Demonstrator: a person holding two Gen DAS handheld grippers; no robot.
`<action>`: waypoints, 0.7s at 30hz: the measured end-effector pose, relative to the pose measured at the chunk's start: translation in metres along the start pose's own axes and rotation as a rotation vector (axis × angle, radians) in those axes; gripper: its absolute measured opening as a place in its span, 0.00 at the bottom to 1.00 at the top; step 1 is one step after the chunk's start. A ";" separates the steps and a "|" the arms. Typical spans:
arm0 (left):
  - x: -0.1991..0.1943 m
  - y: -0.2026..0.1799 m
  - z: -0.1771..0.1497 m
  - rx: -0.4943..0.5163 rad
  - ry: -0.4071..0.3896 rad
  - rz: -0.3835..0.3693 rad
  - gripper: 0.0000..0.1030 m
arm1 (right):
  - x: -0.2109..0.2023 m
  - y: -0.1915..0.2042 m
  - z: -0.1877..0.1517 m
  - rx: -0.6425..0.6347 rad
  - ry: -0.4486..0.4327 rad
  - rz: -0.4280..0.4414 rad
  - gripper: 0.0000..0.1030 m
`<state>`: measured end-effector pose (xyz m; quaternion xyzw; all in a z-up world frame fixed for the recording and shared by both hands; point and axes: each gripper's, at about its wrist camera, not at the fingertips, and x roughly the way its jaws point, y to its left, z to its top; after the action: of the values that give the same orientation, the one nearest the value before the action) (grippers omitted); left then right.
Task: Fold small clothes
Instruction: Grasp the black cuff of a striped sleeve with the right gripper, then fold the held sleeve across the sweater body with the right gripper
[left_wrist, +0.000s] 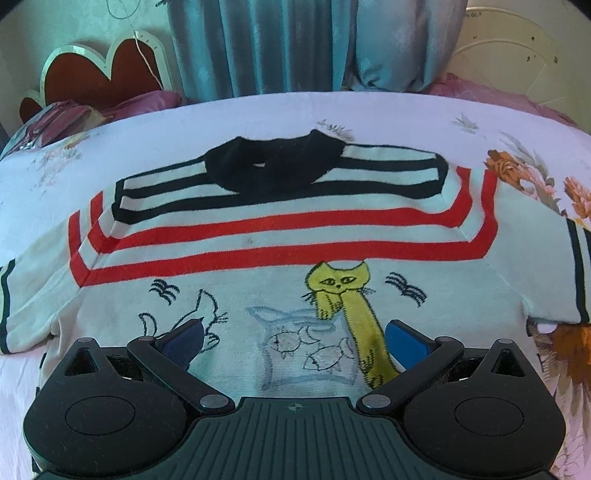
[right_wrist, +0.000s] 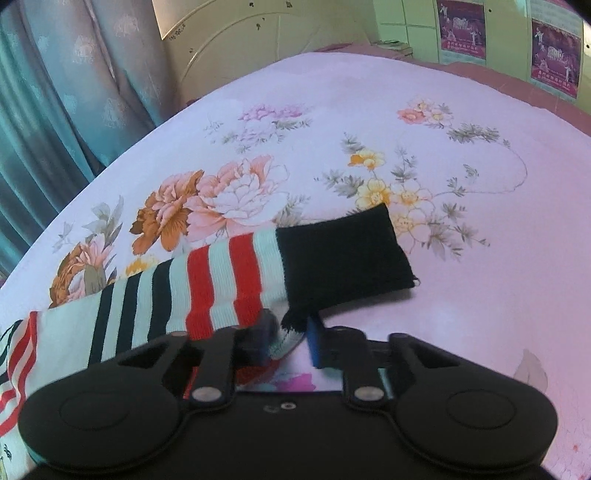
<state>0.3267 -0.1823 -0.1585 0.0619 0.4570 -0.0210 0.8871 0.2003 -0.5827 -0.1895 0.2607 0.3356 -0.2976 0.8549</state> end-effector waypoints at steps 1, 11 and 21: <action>0.000 0.001 0.000 0.002 -0.002 0.003 1.00 | -0.001 0.001 0.000 -0.009 -0.010 0.003 0.10; -0.008 0.015 0.004 -0.013 -0.030 0.015 1.00 | -0.036 0.053 0.005 -0.195 -0.154 0.109 0.08; -0.028 0.071 0.007 -0.103 -0.068 0.034 1.00 | -0.071 0.202 -0.043 -0.481 -0.120 0.451 0.08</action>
<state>0.3230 -0.1133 -0.1251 0.0233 0.4258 0.0154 0.9044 0.2783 -0.3923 -0.1160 0.1011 0.2793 -0.0278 0.9545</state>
